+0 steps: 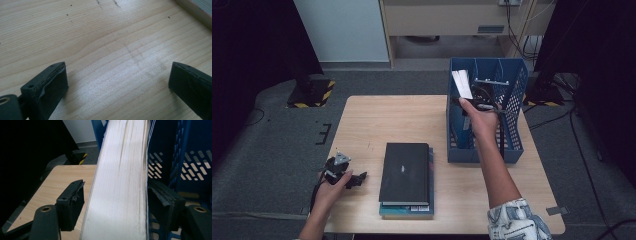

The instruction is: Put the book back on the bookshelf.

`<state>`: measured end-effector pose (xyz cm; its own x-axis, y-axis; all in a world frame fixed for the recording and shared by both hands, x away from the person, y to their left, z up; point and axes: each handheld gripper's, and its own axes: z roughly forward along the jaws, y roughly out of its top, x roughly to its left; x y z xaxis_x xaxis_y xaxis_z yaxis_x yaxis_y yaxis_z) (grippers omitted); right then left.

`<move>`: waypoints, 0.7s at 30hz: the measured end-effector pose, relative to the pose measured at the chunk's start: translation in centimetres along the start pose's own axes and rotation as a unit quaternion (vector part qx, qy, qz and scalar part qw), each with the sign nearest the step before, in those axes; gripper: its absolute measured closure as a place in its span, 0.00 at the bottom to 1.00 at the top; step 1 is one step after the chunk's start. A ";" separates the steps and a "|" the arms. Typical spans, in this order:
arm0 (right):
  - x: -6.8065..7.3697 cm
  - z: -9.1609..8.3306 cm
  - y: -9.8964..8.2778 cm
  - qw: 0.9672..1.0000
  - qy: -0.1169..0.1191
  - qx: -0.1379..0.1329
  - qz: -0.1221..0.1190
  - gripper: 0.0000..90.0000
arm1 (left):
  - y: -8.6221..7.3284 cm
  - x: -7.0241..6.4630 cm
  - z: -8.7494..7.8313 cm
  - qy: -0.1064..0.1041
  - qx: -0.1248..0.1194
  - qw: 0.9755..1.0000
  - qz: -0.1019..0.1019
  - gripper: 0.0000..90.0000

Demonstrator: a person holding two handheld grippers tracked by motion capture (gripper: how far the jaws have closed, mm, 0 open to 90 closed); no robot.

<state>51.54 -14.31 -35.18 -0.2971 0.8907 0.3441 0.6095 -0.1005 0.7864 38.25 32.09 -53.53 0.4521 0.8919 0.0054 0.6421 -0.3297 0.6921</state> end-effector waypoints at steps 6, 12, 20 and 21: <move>0.2 -0.2 -0.3 1.000 0.008 -0.001 0.004 0.34 | 0.0 0.0 0.0 -0.001 0.000 1.000 -0.001 0.02; 0.8 -0.3 -0.5 1.000 0.018 0.000 0.003 0.34 | 0.0 0.0 0.0 -0.001 0.001 1.000 0.000 0.02; 1.9 -0.1 -0.7 1.000 0.029 0.003 -0.007 0.32 | 0.0 0.0 0.0 -0.001 0.001 1.000 0.000 0.02; 2.0 -0.1 -0.7 1.000 0.028 0.002 -0.010 0.31 | 0.0 0.0 0.0 -0.001 0.001 1.000 0.000 0.02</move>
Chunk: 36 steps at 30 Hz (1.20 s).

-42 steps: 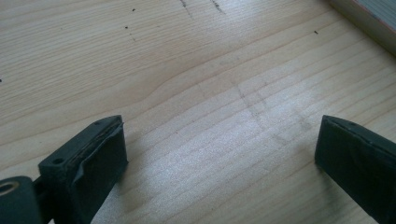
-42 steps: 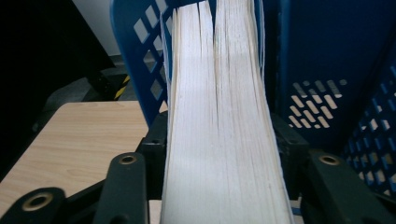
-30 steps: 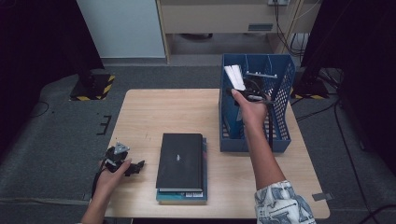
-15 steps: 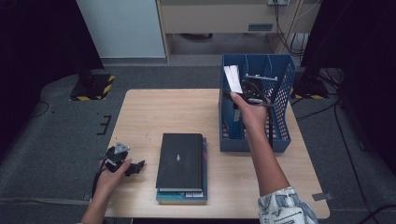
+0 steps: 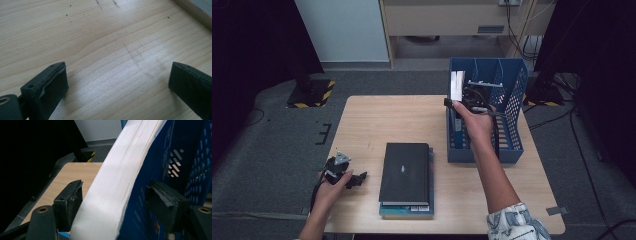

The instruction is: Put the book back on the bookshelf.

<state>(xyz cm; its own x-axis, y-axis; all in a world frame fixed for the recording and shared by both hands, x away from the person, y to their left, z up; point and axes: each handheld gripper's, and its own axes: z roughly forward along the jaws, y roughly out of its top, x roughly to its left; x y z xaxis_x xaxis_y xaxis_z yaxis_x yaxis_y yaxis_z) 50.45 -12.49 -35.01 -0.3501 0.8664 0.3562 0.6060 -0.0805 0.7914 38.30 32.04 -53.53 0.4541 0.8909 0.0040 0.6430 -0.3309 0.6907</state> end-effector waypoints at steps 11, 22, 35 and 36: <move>-0.2 -0.1 0.0 1.000 0.009 0.003 0.000 0.23 | 0.0 0.0 0.0 0.000 -0.001 1.000 -0.001 0.02; 0.1 -0.9 -0.2 0.999 0.023 -0.004 -0.025 0.11 | 0.0 0.0 0.0 0.000 0.002 1.000 0.002 0.02; -0.5 -4.3 -1.9 0.998 0.019 -0.002 -0.060 0.07 | -0.1 0.0 0.0 0.001 0.000 1.000 0.002 0.02; -0.6 -4.5 -2.1 0.998 0.020 -0.003 -0.061 0.07 | -0.1 0.0 0.0 0.001 0.000 1.000 0.002 0.02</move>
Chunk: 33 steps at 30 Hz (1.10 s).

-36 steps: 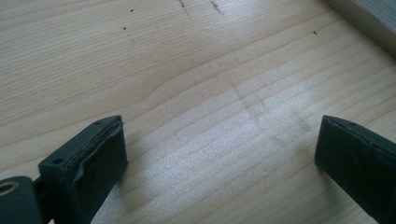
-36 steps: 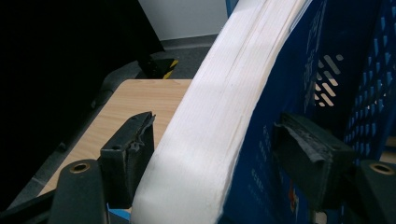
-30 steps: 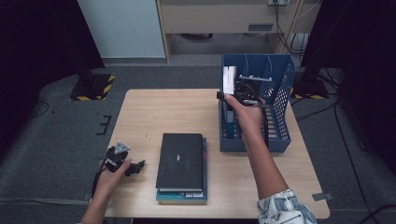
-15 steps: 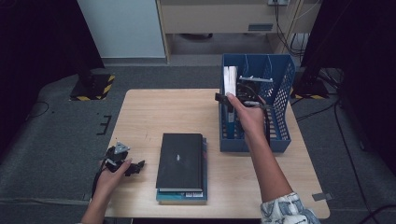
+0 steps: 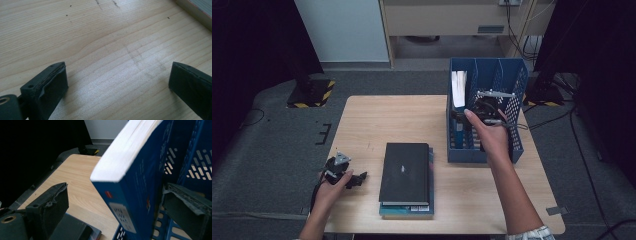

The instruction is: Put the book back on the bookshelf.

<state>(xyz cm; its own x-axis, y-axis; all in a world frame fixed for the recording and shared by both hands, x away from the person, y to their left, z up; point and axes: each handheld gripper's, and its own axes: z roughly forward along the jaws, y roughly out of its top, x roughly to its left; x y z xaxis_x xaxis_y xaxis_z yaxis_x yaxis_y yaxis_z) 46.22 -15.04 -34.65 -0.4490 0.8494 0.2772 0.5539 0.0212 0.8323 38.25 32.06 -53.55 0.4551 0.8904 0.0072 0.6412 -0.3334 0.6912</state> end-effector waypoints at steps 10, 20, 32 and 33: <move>0.5 -1.0 -2.5 1.000 0.017 0.009 -0.014 0.07 | 0.0 0.0 0.0 -0.001 -0.002 1.000 -0.001 0.01; 1.5 -0.6 -5.6 0.998 0.028 0.020 -0.043 0.08 | -0.1 -0.2 0.1 -0.001 -0.005 1.000 -0.004 0.00; 2.1 0.2 -9.4 0.998 0.037 0.018 -0.052 0.09 | 0.0 -0.4 0.2 0.003 -0.003 1.000 -0.006 0.00; 2.2 0.2 -9.5 0.998 0.036 0.016 -0.054 0.09 | 0.0 -0.4 0.1 0.003 -0.004 1.000 -0.006 0.00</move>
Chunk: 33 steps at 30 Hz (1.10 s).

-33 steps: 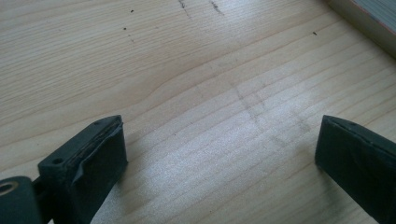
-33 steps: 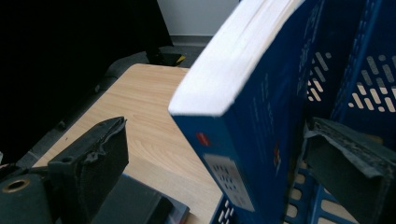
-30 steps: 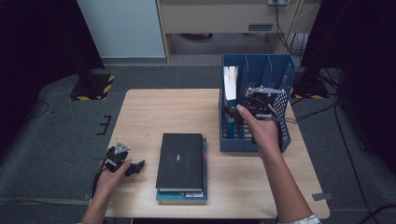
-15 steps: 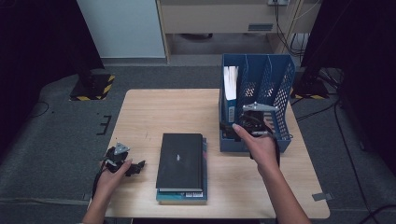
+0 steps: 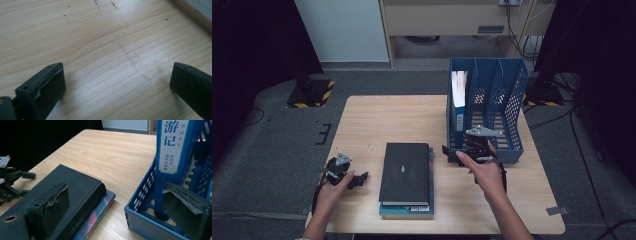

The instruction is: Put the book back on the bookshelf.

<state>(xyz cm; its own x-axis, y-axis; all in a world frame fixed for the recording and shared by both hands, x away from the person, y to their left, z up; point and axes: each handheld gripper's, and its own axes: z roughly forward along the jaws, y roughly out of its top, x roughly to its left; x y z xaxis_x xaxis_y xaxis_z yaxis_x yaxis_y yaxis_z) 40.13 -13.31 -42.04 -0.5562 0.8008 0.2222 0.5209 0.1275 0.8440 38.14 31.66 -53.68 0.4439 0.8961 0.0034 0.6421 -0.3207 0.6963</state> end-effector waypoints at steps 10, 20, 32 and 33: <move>2.6 0.6 -2.5 1.000 0.019 0.006 -0.019 0.10 | 0.4 -0.2 -0.8 -0.017 -0.022 0.999 -0.018 0.05; 4.2 2.9 -5.0 0.997 0.043 0.053 -0.045 0.11 | 1.6 -0.9 -3.1 -0.038 -0.051 0.998 -0.017 0.06; 5.7 4.2 -6.2 0.995 0.056 0.075 -0.043 0.13 | 3.1 -3.6 -4.5 -0.078 -0.073 0.994 -0.002 0.07; 5.9 4.3 -6.3 0.994 0.057 0.077 -0.043 0.12 | 3.2 -3.7 -4.6 -0.079 -0.073 0.994 0.002 0.07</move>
<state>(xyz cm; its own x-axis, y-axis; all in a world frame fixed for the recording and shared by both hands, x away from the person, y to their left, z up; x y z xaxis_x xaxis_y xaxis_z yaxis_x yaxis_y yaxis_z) 36.39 -6.88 -48.11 -0.6682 0.7129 0.2126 0.5559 0.2885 0.7796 35.61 28.73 -48.15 0.5468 0.8315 -0.0985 0.5480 -0.2665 0.7929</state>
